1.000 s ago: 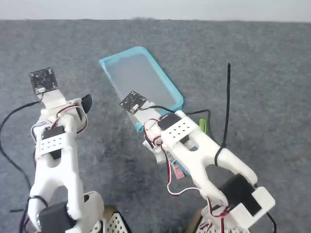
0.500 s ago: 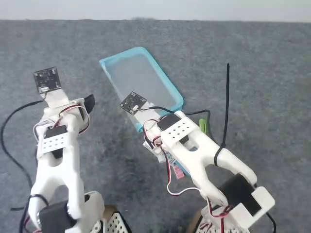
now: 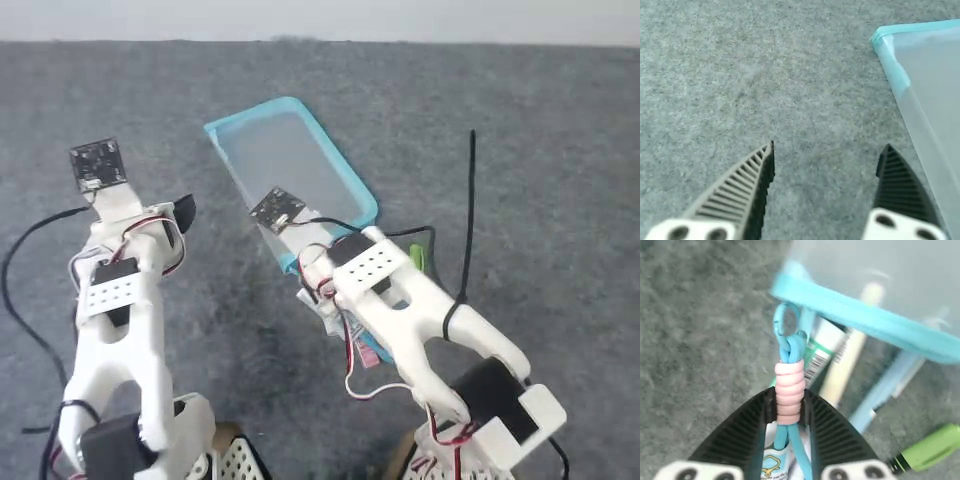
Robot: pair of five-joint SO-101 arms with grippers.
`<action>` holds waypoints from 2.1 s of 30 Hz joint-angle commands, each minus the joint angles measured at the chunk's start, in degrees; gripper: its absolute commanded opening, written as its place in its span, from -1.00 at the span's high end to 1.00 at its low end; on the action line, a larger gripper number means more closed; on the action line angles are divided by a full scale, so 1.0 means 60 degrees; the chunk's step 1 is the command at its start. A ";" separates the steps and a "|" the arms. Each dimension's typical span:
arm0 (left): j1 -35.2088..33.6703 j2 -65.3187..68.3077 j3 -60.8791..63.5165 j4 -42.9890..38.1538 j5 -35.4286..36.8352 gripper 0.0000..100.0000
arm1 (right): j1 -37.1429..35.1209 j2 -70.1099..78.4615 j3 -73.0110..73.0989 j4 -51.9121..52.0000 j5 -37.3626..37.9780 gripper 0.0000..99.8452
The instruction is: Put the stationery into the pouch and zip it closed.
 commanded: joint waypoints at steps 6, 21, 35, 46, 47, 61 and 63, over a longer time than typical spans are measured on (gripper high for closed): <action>0.0147 -0.0103 -0.0447 -0.0264 0.0088 0.38 | 0.1165 -0.3231 0.0571 -0.0212 -0.0513 0.98; 0.3766 -0.5626 0.1839 0.2256 -0.2637 0.37 | 0.1179 -0.6821 0.1802 0.0212 -0.0147 0.98; 0.6212 -0.9875 0.2659 0.4615 -0.2227 0.37 | 0.0286 -0.6777 0.0234 0.1531 0.0322 0.98; 0.5744 -0.8440 0.3201 0.2740 -0.2271 0.38 | -0.0564 -0.6850 0.0234 0.1883 0.0425 0.98; 0.5480 -0.8278 0.3201 0.2549 -0.2271 0.38 | -0.0549 -0.6850 0.0234 0.1941 0.0527 0.98; 0.4117 -0.7165 0.3040 0.1597 -0.2711 0.38 | 0.0593 -0.6791 0.1040 0.2117 0.1158 0.98; 0.3912 -0.7165 0.2967 0.1597 -0.2696 0.38 | 0.0696 -0.6791 0.1275 0.2103 0.1304 0.98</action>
